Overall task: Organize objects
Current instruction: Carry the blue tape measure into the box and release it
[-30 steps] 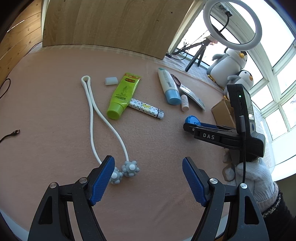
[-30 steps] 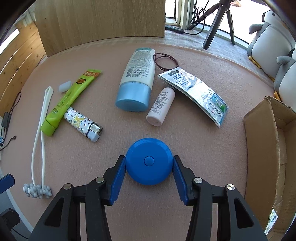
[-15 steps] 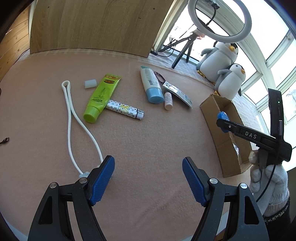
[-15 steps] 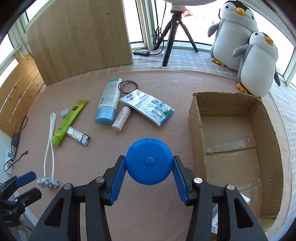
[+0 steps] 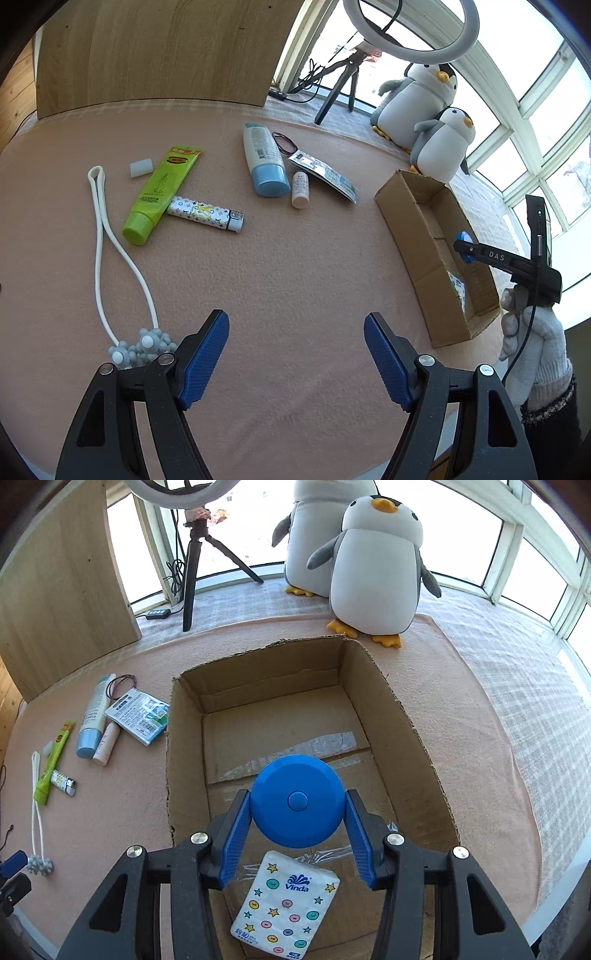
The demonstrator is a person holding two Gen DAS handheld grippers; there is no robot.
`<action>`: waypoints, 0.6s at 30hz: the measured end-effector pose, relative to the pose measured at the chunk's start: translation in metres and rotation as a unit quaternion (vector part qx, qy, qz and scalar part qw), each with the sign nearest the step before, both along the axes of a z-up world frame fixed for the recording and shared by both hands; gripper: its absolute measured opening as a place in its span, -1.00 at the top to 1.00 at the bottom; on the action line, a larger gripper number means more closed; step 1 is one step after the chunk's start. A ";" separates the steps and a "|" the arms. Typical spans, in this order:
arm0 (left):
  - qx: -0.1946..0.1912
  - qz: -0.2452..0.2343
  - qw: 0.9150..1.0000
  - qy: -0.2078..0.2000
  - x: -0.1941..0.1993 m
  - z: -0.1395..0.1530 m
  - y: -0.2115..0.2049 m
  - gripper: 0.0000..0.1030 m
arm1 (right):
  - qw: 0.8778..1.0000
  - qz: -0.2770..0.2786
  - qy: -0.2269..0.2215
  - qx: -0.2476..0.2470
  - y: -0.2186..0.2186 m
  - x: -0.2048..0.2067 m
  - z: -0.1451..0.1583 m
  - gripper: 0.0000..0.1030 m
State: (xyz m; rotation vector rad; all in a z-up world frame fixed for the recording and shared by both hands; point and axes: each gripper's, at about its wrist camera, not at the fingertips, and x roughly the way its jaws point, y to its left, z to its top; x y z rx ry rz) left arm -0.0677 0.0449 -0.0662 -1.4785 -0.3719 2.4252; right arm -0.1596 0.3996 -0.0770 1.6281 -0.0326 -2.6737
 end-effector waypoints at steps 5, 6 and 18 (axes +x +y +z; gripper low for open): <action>-0.001 0.002 1.000 -0.001 0.001 0.000 0.000 -0.53 | 1.000 -0.023 -0.012 0.001 0.022 -0.003 -0.012 0.10; -0.001 0.003 1.000 -0.001 0.001 0.000 0.001 -0.53 | 1.000 -0.026 -0.013 0.002 0.024 -0.003 -0.013 0.10; -0.002 0.010 1.000 -0.002 0.006 -0.001 -0.007 -0.53 | 1.000 -0.021 -0.005 -0.006 0.017 0.000 -0.006 -0.12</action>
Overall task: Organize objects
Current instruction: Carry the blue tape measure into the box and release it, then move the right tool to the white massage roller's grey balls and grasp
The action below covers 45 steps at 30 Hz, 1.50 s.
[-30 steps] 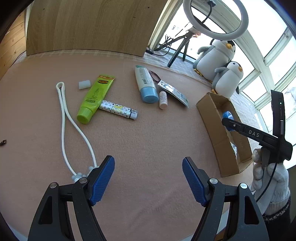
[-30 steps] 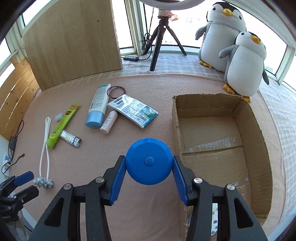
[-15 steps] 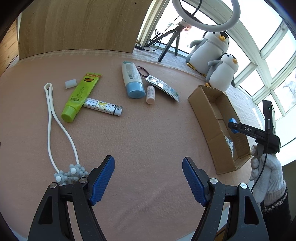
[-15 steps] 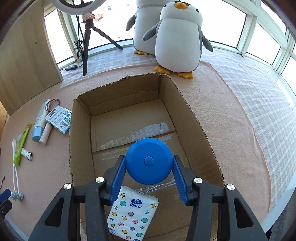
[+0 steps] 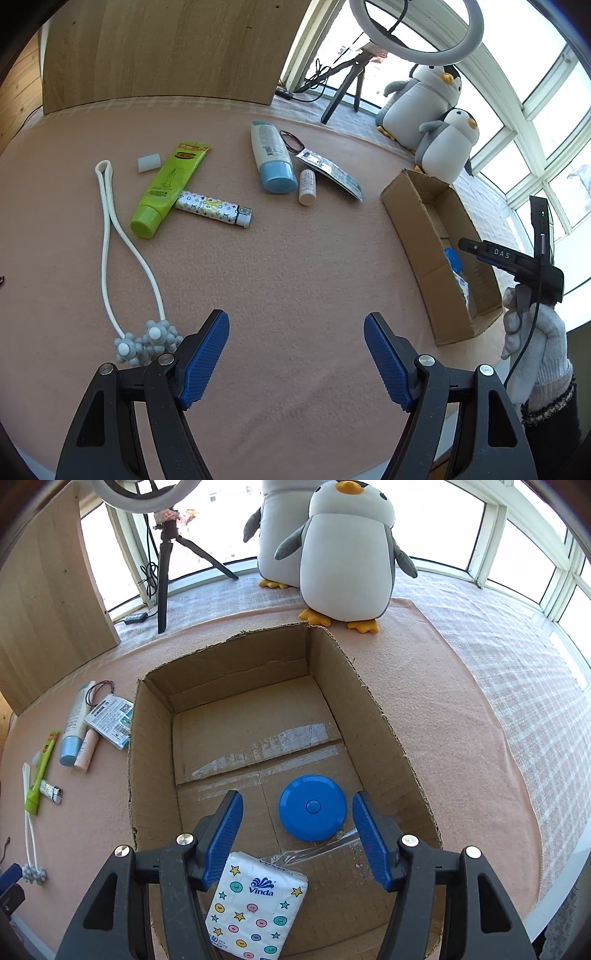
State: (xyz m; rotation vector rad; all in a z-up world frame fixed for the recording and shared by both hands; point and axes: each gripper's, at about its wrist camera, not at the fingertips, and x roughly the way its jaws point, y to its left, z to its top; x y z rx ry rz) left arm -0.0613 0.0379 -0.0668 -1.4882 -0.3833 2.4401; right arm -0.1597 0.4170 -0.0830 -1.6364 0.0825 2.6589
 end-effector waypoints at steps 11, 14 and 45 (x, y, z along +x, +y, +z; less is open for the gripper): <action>-0.002 0.036 0.999 0.004 0.008 0.002 -0.040 -0.53 | 0.999 0.028 0.029 -0.028 -0.042 0.010 0.026 -0.12; -0.003 0.053 0.999 0.005 0.012 0.001 -0.058 -0.53 | 0.998 0.046 0.034 -0.039 -0.061 0.014 0.032 -0.12; 0.037 0.091 0.994 -0.046 -0.005 -0.051 -0.150 -0.12 | 0.947 0.277 -0.086 -0.136 -0.290 0.032 0.004 -0.12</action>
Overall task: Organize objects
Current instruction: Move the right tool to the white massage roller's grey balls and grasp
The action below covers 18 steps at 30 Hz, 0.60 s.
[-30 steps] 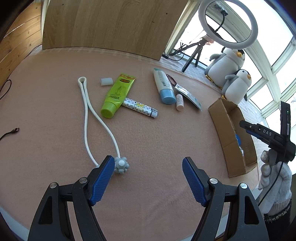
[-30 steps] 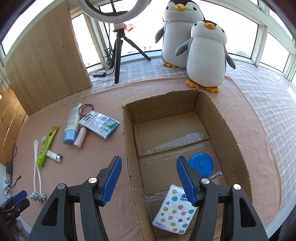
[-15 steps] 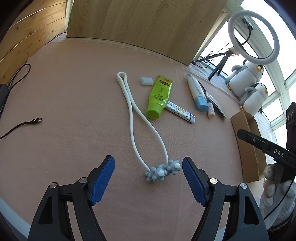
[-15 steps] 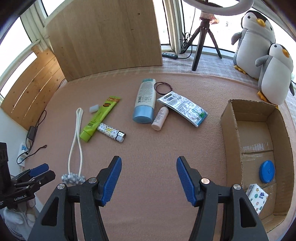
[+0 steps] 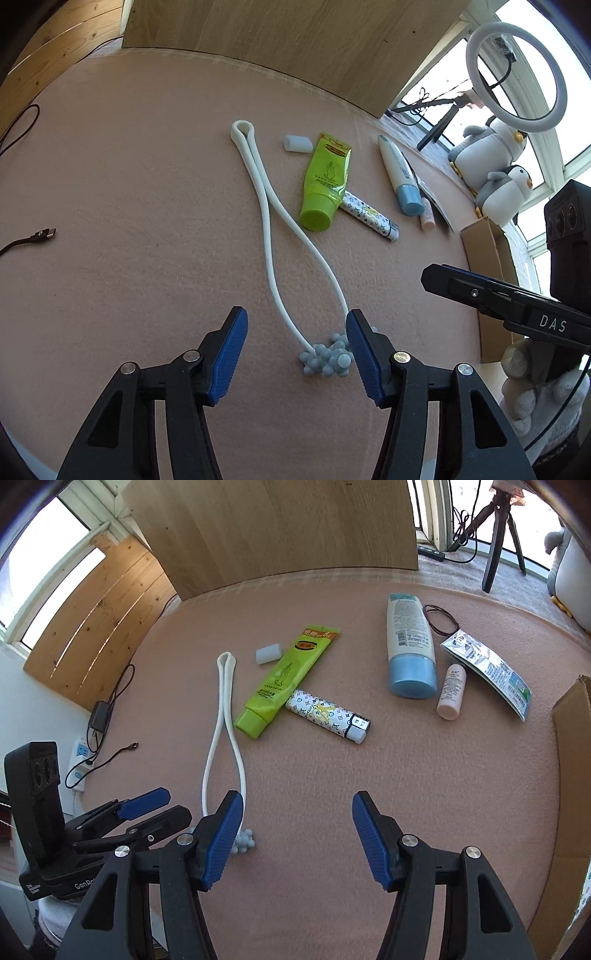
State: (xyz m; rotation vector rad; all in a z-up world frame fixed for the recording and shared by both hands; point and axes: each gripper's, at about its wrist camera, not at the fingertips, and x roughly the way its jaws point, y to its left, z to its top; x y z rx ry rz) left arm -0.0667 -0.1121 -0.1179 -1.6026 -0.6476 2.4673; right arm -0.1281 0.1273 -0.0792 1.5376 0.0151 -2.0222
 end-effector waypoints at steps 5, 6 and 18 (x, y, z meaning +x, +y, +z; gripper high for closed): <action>0.017 -0.005 1.000 -0.010 -0.007 -0.010 -0.002 0.09 | 0.999 0.010 -0.031 -0.008 -0.015 -0.008 -0.013 0.05; 0.019 -0.006 1.000 -0.011 -0.008 -0.011 -0.001 0.09 | 0.999 0.015 -0.038 -0.008 -0.018 -0.009 -0.017 0.08; 0.037 -0.017 0.999 -0.027 -0.020 -0.029 0.002 0.32 | 0.992 0.028 -0.119 -0.021 -0.046 -0.015 -0.059 0.46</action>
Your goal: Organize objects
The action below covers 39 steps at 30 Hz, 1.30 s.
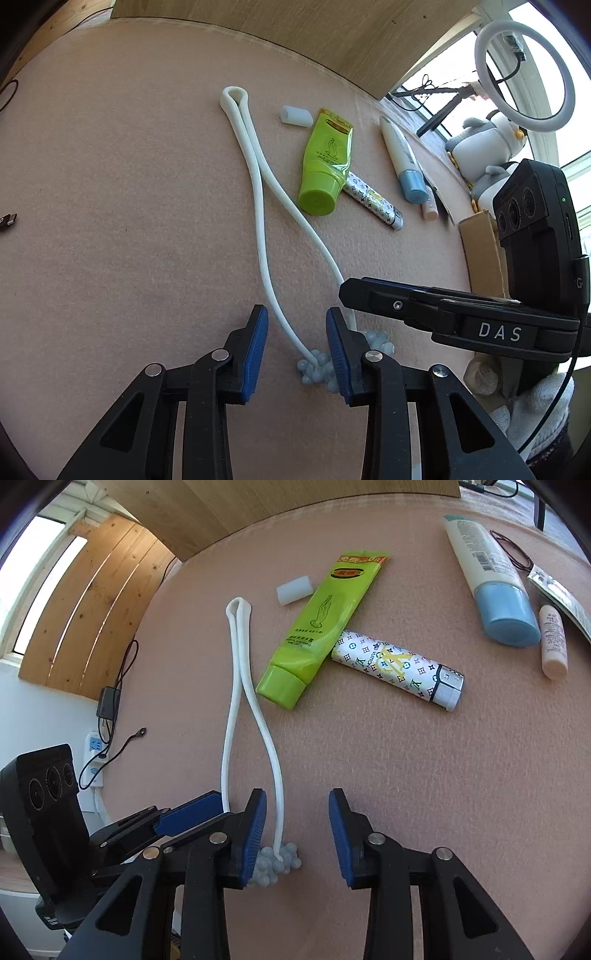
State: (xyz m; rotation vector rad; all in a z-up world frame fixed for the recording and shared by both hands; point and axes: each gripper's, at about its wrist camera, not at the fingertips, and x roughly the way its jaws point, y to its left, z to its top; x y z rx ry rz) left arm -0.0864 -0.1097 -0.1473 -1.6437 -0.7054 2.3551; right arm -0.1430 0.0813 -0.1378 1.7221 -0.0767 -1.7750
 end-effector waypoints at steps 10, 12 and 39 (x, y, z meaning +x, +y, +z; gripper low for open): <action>0.003 -0.011 1.000 0.003 -0.003 -0.004 0.008 0.49 | 1.000 0.006 -0.003 0.001 -0.005 0.007 -0.006 0.65; 0.003 -0.012 1.000 0.004 -0.002 -0.003 0.009 0.50 | 1.000 0.007 -0.002 0.000 -0.005 0.008 -0.006 0.69; -0.013 -0.068 0.993 0.096 0.007 0.085 0.086 0.59 | 0.996 -0.044 0.072 -0.041 0.059 0.041 0.063 0.76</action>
